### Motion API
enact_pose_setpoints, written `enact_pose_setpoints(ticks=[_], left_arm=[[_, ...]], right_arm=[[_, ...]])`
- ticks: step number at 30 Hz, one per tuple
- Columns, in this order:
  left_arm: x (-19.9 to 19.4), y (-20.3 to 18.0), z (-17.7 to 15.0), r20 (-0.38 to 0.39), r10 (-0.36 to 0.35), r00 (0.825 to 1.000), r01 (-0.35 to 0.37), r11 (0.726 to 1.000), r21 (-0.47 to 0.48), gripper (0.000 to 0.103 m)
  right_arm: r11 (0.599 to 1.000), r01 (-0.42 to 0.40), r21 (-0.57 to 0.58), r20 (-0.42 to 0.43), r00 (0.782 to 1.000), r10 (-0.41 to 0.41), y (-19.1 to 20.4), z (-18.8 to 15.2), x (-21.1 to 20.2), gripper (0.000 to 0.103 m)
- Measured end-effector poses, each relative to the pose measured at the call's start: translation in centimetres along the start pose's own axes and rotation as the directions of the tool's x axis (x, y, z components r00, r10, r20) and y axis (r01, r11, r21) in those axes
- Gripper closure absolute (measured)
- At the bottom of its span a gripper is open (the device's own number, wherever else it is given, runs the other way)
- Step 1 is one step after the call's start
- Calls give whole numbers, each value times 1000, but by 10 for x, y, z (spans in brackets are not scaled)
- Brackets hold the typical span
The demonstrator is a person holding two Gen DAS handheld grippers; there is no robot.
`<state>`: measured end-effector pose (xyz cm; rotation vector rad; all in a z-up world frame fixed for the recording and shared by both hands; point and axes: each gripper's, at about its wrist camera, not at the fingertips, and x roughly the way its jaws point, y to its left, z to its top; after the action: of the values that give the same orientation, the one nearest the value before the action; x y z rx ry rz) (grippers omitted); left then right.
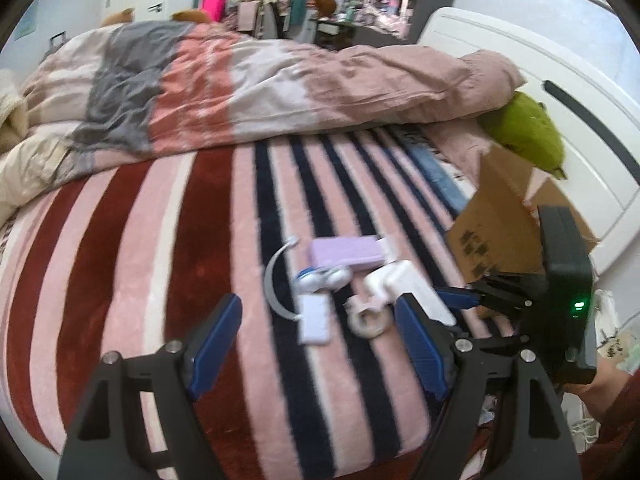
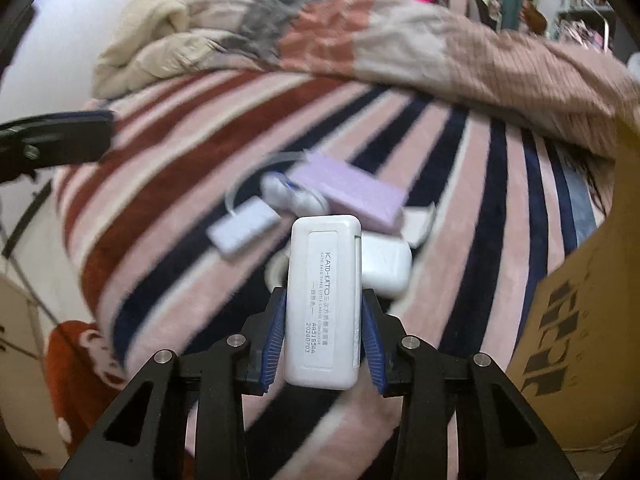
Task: Organize rigid objects
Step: 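Grasp the white power bank with the right gripper, then place the power bank into the box and open the right gripper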
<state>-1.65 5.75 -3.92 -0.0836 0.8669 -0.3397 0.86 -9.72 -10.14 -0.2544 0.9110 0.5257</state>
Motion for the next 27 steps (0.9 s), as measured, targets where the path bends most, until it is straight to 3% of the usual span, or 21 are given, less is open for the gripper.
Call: enact_pose_setpoints(ticks=[3, 6, 8, 10, 11, 15, 20, 27], left_arm=[[-3, -18, 18, 19, -61, 998, 61, 998, 36, 27], [-5, -39, 38, 34, -157, 987, 155, 986, 59, 28], [-5, -55, 54, 43, -211, 977, 208, 975, 75, 40], [-1, -70, 68, 32, -272, 962, 269, 959, 87, 63], [1, -79, 76, 27, -306, 952, 302, 948, 96, 67], [15, -122, 100, 5, -344, 939, 339, 928, 154, 68], [51, -192, 125, -84, -361, 929, 370, 897, 241, 68], [114, -263, 129, -278, -333, 901, 409, 865, 290, 68]], right_arm=[[995, -97, -28, 59, 993, 98, 4, 16, -25, 71], [978, -205, -48, 117, 971, 210, 1, 32, -55, 71], [970, -233, -75, 162, 957, 242, -4, 40, -77, 71], [969, -231, -91, 197, 949, 245, -10, 44, -91, 72], [969, -228, -96, 213, 946, 244, -16, 46, -99, 72], [977, -200, -69, 261, 942, 211, -52, 42, -123, 72], [984, -175, 21, 279, 947, 163, -113, 24, -145, 72], [978, -110, 179, 151, 985, 83, -184, -7, -151, 72]])
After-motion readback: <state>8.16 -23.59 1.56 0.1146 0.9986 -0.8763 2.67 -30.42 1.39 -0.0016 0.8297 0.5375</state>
